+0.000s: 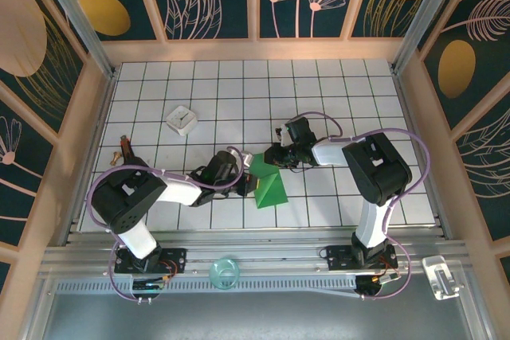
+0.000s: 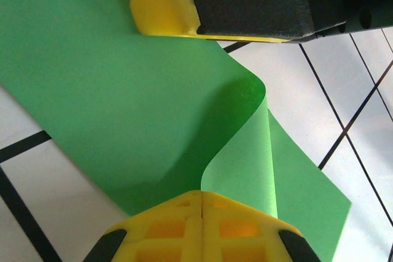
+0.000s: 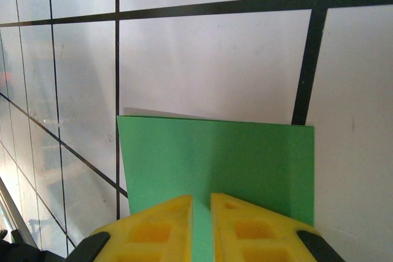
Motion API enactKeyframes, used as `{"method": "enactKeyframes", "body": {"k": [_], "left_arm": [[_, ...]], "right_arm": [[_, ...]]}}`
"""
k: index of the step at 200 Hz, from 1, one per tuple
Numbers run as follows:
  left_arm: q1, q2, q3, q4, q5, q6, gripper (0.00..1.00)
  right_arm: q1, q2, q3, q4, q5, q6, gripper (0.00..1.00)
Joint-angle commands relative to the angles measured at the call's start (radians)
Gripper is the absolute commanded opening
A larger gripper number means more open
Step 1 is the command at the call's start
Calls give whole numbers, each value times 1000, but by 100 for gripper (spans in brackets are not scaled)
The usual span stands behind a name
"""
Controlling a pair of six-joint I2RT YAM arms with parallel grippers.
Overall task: Fold a paper plane with a square sheet of paper (pick it up from the middle)
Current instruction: Fold the triangle at the bottom-center of the table.
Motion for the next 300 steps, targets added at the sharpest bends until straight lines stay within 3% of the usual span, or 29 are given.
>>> {"method": "enactKeyframes", "body": {"k": [1,300], "left_arm": [[7,0,0,1,16,13,0],[8,76,64,-98,-16,58,0]], "right_arm": [[-5,19,-29,-20,12,-18,15],[-3,28,-34,-4,-1,-11,16]]}}
